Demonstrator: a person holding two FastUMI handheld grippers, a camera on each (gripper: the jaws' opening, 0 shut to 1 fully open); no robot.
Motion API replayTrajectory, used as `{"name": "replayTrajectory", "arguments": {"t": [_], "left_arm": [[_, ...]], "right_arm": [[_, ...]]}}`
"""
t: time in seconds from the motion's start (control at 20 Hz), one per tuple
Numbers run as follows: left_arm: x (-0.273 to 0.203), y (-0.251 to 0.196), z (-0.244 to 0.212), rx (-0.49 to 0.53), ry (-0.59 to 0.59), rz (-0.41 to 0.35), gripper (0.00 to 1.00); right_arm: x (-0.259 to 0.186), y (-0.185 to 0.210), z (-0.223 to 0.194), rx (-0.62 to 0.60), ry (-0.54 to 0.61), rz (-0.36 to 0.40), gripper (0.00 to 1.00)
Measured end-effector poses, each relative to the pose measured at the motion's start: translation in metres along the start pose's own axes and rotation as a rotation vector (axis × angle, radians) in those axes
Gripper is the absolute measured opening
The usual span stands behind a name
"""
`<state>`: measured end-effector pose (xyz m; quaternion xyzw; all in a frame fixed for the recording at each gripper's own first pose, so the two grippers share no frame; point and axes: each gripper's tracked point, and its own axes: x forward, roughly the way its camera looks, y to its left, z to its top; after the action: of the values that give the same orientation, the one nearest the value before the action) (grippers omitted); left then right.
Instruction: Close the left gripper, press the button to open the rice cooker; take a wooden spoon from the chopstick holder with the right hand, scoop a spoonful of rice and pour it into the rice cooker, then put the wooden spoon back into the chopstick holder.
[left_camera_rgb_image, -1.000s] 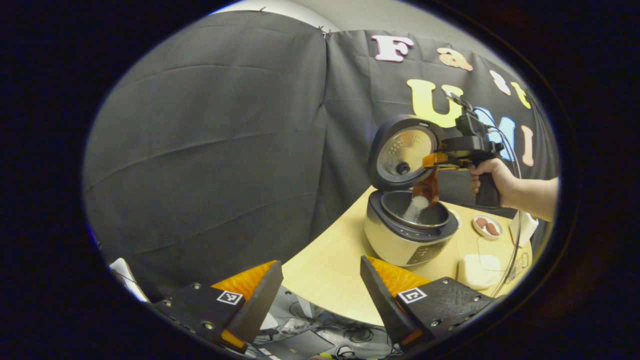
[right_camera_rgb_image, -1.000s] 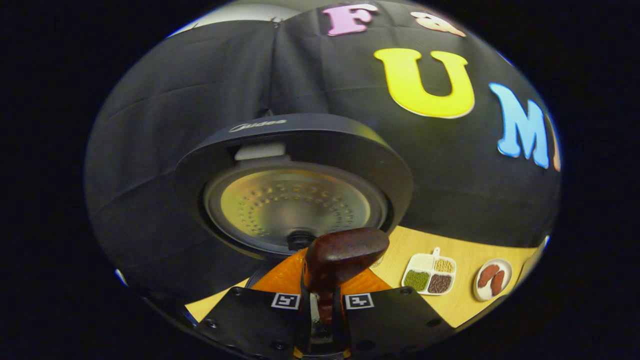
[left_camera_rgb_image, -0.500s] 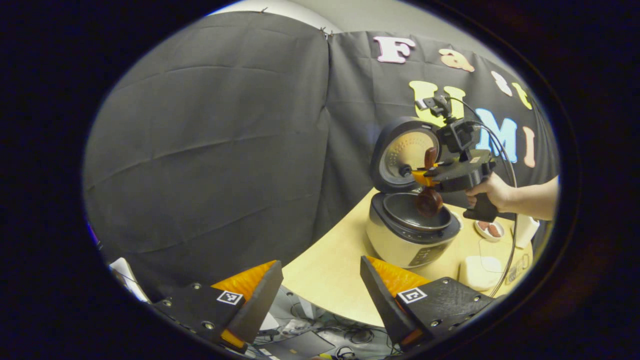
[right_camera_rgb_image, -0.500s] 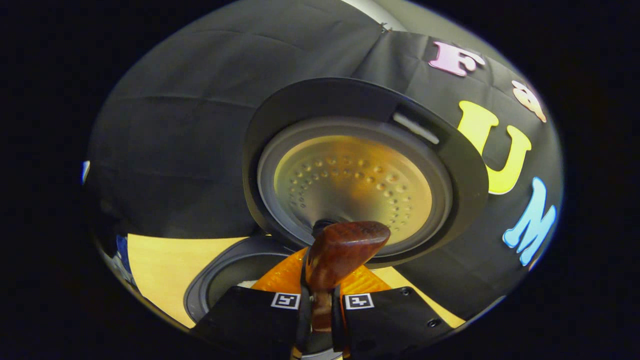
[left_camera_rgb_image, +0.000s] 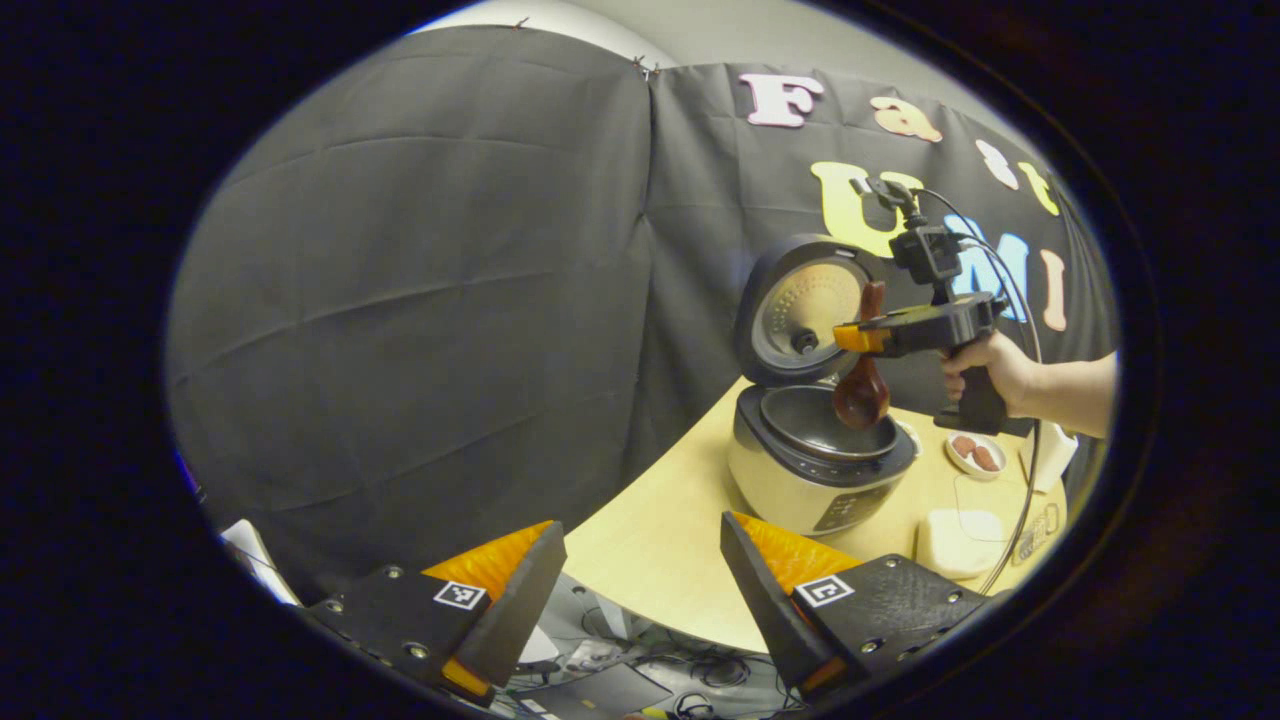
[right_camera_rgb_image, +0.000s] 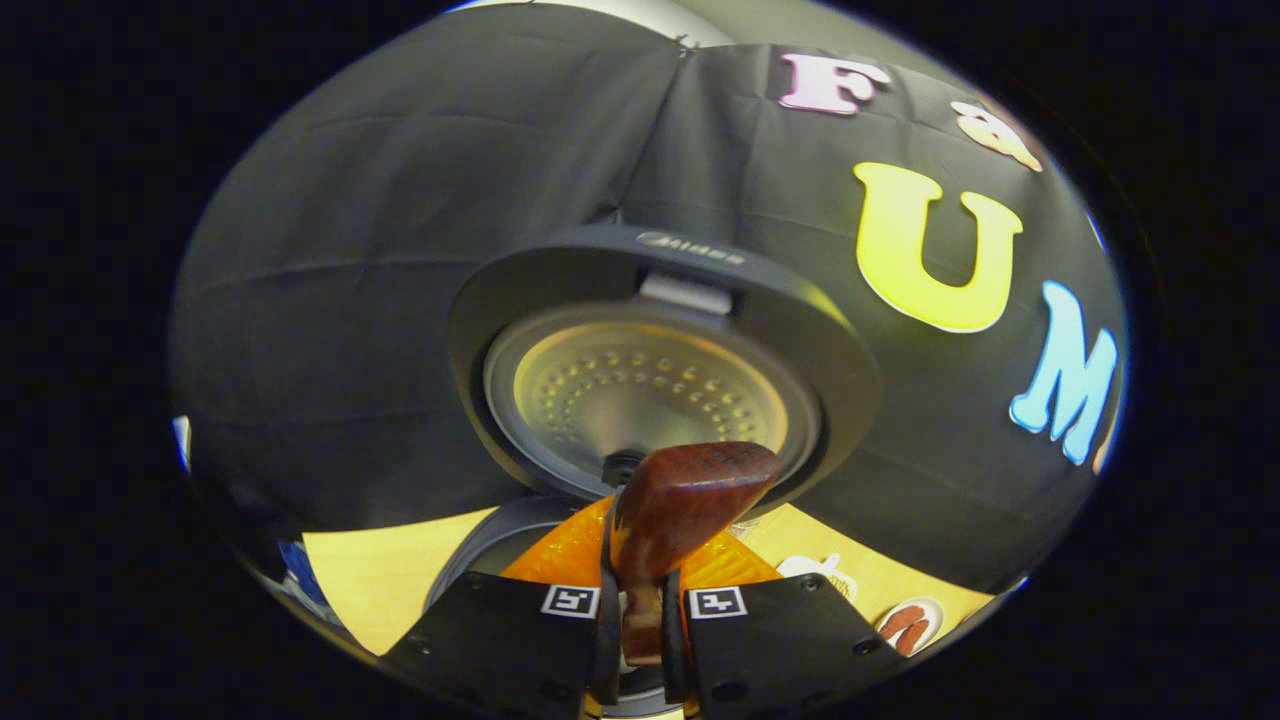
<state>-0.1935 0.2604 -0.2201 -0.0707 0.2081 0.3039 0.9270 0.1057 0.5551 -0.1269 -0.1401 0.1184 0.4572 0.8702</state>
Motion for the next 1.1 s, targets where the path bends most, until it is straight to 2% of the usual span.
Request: {"name": "replayTrajectory", "arguments": {"t": [0.3, 0.45, 0.5, 0.6, 0.65, 0.85, 0.95, 1.05, 1.1], "left_arm": [[-0.013, -0.008, 0.000, 0.028, -0.010, -0.079, 0.96], [-0.013, -0.038, 0.004, 0.059, -0.010, -0.133, 0.96], [-0.010, -0.055, 0.011, 0.069, -0.012, -0.152, 0.96], [-0.002, -0.082, 0.024, 0.087, -0.016, -0.189, 0.96], [-0.004, -0.090, 0.020, 0.095, -0.014, -0.205, 0.96], [-0.007, -0.142, 0.013, 0.121, -0.007, -0.286, 0.96], [-0.008, -0.171, 0.018, 0.153, -0.011, -0.320, 0.96], [-0.011, -0.202, 0.021, 0.177, -0.008, -0.352, 0.96], [-0.013, -0.218, 0.022, 0.179, -0.009, -0.371, 0.96]], "right_arm": [[-0.061, -0.037, 0.044, 0.205, -0.095, -0.012, 0.18], [-0.097, -0.066, 0.053, 0.327, -0.130, -0.025, 0.18], [-0.110, -0.075, 0.051, 0.359, -0.130, -0.035, 0.15], [-0.135, -0.100, 0.043, 0.374, -0.122, -0.061, 0.15], [-0.149, -0.114, 0.039, 0.369, -0.121, -0.080, 0.19], [-0.208, -0.168, 0.011, 0.384, -0.127, -0.175, 0.18], [-0.237, -0.202, -0.010, 0.404, -0.122, -0.240, 0.14], [-0.260, -0.234, -0.044, 0.458, -0.103, -0.298, 0.19], [-0.274, -0.249, -0.058, 0.498, -0.095, -0.321, 0.15]]}}
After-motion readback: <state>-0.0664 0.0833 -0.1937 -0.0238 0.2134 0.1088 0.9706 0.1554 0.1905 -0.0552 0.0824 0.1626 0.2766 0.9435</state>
